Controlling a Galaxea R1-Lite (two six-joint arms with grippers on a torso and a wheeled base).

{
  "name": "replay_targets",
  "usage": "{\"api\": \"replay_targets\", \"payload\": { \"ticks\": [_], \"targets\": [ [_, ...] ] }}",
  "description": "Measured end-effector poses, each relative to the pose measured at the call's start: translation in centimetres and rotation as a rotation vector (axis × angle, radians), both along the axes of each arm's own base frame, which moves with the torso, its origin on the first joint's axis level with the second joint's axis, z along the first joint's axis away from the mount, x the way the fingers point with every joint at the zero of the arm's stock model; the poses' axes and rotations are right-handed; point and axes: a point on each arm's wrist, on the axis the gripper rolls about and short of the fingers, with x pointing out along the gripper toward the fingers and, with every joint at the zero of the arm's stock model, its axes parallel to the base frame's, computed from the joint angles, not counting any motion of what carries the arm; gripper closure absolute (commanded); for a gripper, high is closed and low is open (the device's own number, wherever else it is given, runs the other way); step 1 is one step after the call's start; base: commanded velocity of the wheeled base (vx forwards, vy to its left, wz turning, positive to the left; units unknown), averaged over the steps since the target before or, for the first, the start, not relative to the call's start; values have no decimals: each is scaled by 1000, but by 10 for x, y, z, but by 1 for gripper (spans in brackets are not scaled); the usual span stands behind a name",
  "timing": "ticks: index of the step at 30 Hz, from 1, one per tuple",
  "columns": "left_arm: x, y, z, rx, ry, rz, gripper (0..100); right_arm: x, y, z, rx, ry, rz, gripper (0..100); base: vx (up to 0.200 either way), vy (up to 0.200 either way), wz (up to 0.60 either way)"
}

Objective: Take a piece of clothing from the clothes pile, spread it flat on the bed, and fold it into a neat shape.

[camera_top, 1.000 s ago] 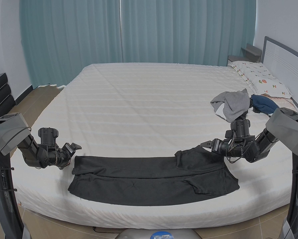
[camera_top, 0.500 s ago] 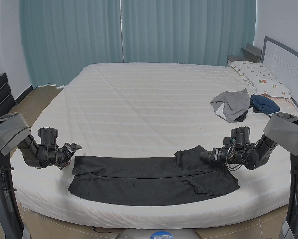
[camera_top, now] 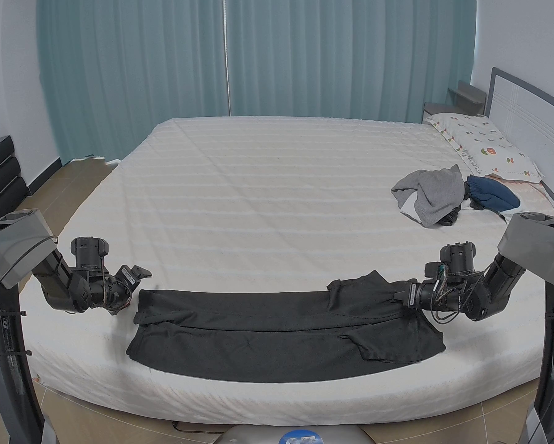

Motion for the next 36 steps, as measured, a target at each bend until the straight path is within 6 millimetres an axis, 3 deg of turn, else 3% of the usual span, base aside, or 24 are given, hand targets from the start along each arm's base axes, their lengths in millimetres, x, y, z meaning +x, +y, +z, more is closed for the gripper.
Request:
{"api": "replay_targets", "payload": {
  "ticks": [35, 36],
  "targets": [
    [0, 0, 0, -1, 0, 1, 0, -25, -5, 7, 20, 44, 30, 100, 0, 0, 0],
    [0, 0, 0, -2, 0, 2, 0, -25, -6, 6, 20, 47, 29, 0, 0, 0, 0]
  ]
}}
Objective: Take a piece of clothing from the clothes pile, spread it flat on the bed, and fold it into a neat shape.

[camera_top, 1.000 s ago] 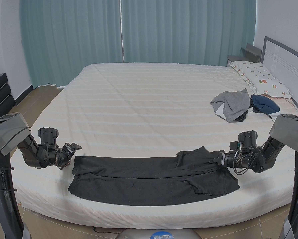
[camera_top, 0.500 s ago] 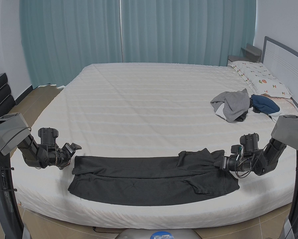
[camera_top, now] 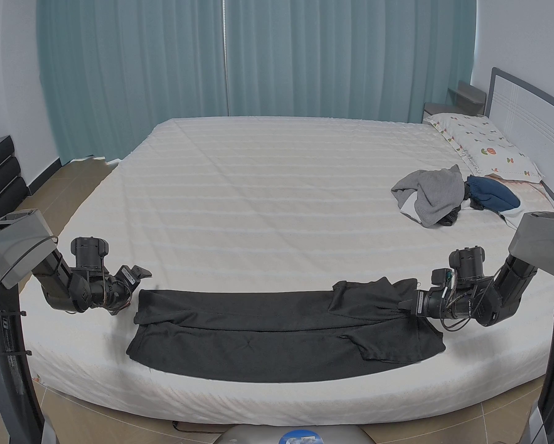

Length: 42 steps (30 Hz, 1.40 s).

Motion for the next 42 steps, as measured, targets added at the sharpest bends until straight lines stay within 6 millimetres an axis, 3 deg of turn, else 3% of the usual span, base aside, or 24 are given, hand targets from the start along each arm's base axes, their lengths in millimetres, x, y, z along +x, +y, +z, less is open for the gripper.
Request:
{"api": "replay_targets", "payload": {
  "ticks": [7, 13, 20, 26, 33, 42],
  "targets": [
    [0, 0, 0, -4, 0, 2, 0, 0, 1, 1, 3, -3, 0, 0, 0, 0, 0],
    [1, 0, 1, -3, -2, 3, 0, 4, 2, 20, 55, -38, -38, 0, 0, 0, 0],
    [-3, 3, 5, -2, -8, 10, 0, 7, 23, 35, 154, -27, -75, 0, 0, 0, 0],
    [-23, 3, 17, 0, 6, 6, 0, 9, 39, 34, 253, 36, -127, 0, 0, 0, 0],
    [-52, -23, 27, -2, 129, -64, 0, 6, 42, 33, 317, 93, -251, 0, 0, 0, 0],
    [-60, -42, 31, 9, 167, -111, 0, -13, 30, 38, 366, 151, -361, 0, 0, 0, 0]
  ]
}}
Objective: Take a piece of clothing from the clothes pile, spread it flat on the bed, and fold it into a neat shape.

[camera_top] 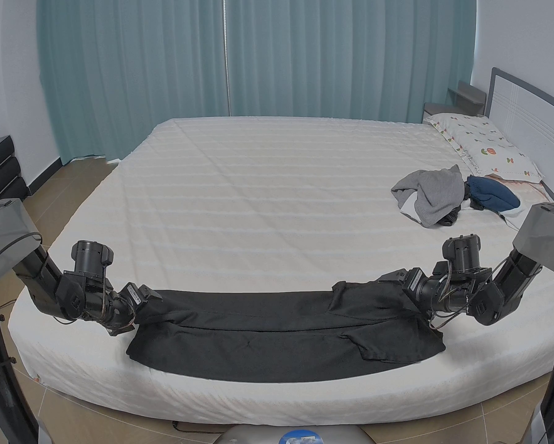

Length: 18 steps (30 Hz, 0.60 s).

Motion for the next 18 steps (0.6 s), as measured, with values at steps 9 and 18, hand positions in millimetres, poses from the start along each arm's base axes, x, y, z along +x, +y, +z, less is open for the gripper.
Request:
{"api": "replay_targets", "payload": {
  "ticks": [9, 18],
  "targets": [
    [1, -1, -4, 47, 2, 14, 100, -8, -6, 3, 20, 21, -28, 0, 0, 0, 0],
    [-6, 2, -10, 165, 25, -13, 100, -10, -7, -2, 32, 50, -44, 0, 0, 0, 0]
  ]
}}
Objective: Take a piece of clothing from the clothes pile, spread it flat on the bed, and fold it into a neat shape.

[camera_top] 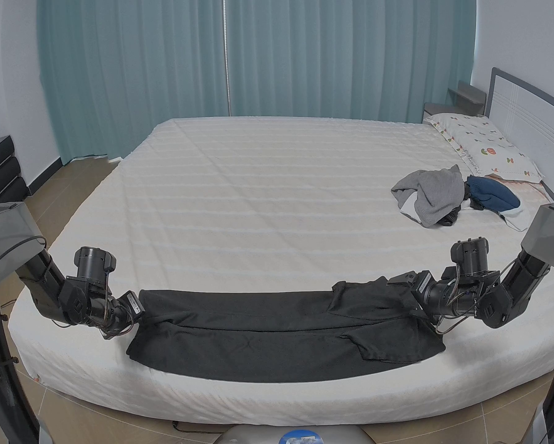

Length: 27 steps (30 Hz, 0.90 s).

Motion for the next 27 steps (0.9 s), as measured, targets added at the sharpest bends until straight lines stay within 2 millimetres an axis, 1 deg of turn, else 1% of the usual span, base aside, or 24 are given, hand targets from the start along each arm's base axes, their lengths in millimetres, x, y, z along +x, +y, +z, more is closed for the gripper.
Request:
{"api": "replay_targets", "payload": {
  "ticks": [8, 13, 16, 20, 25, 26, 27],
  "targets": [
    [-5, 5, 7, 25, -16, -19, 100, 0, 3, -2, -24, 11, -17, 0, 0, 0, 0],
    [-12, 9, 3, 86, 2, -95, 100, 2, 10, 0, -39, -4, -23, 0, 0, 0, 0],
    [-17, 11, 0, 99, 17, -116, 100, 5, 18, 2, -38, -16, -10, 0, 0, 0, 0],
    [-18, 11, -3, 98, 23, -124, 100, 12, 25, 1, -34, -30, 2, 0, 0, 0, 0],
    [-12, 12, -6, 98, -26, -119, 100, 27, 33, -2, -3, -43, -24, 0, 0, 0, 0],
    [-12, 11, -6, 97, -31, -118, 0, 29, 35, -3, 6, -40, -31, 0, 0, 0, 0],
    [-12, 11, -7, 95, -32, -116, 0, 31, 36, -4, 10, -38, -34, 0, 0, 0, 0]
  ]
}}
